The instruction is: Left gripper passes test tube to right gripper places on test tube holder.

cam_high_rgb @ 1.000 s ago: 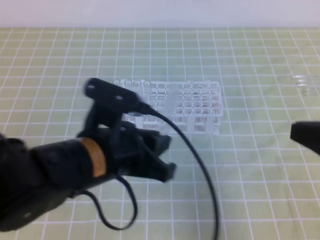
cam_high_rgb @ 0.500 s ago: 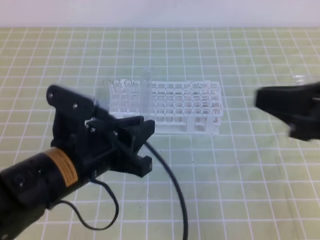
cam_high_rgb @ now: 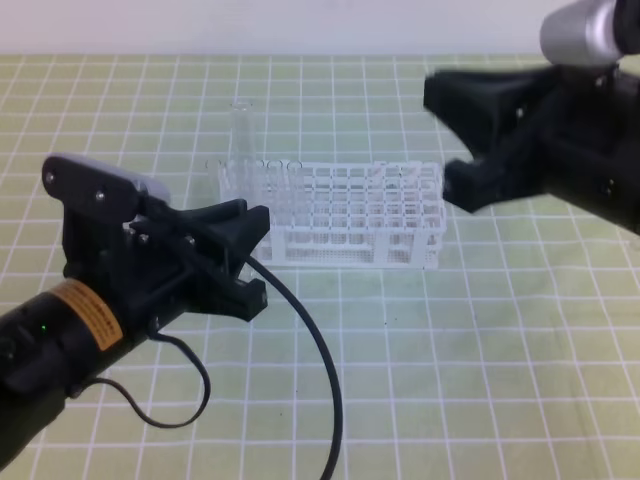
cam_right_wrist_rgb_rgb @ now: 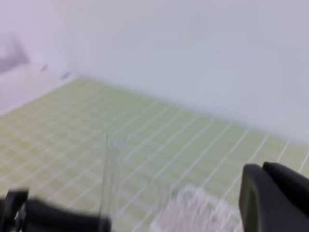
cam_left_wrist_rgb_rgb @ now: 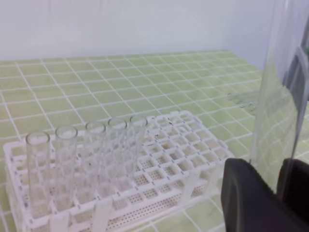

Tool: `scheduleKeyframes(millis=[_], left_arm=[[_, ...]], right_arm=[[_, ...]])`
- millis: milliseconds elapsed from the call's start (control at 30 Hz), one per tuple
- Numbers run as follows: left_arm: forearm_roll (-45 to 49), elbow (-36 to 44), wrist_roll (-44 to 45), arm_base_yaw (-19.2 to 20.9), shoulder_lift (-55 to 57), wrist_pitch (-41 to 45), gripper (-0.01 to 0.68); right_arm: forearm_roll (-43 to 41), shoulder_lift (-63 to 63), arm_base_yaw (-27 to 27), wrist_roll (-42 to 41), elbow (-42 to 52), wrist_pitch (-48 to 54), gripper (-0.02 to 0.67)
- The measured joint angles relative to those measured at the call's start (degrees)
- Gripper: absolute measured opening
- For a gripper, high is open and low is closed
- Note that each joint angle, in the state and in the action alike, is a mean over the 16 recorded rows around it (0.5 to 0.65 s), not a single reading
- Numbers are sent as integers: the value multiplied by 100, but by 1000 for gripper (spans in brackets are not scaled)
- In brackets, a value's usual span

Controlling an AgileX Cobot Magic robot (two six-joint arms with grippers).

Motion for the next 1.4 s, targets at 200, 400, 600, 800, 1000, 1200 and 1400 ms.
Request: scheduleKeyframes(millis=[200, 400, 600, 800, 1000, 1200, 1400], left_arm=[[-1, 0, 80, 85, -6, -152, 23], [2, -1, 211, 88, -6, -216, 23], [0, -1, 324, 89, -9, -139, 17], [3, 0, 390, 88, -4, -28, 23], [-3, 0, 391, 88, -4, 54, 17], [-153, 0, 388, 87, 0, 82, 30], [-395, 0, 385, 88, -2, 78, 36]], right_arm=[[5, 247, 639, -432, 43, -1213, -15], [-57, 570, 1069, -699, 93, -1910, -15], [-260, 824, 1227, -710, 95, -2251, -15], [-331, 931, 1296, -587, 95, -2410, -15], [-212, 958, 1351, -452, 95, -2402, -15], [-29, 963, 1356, -360, 95, -2265, -15], [-54, 964, 1356, -348, 92, -2182, -15]])
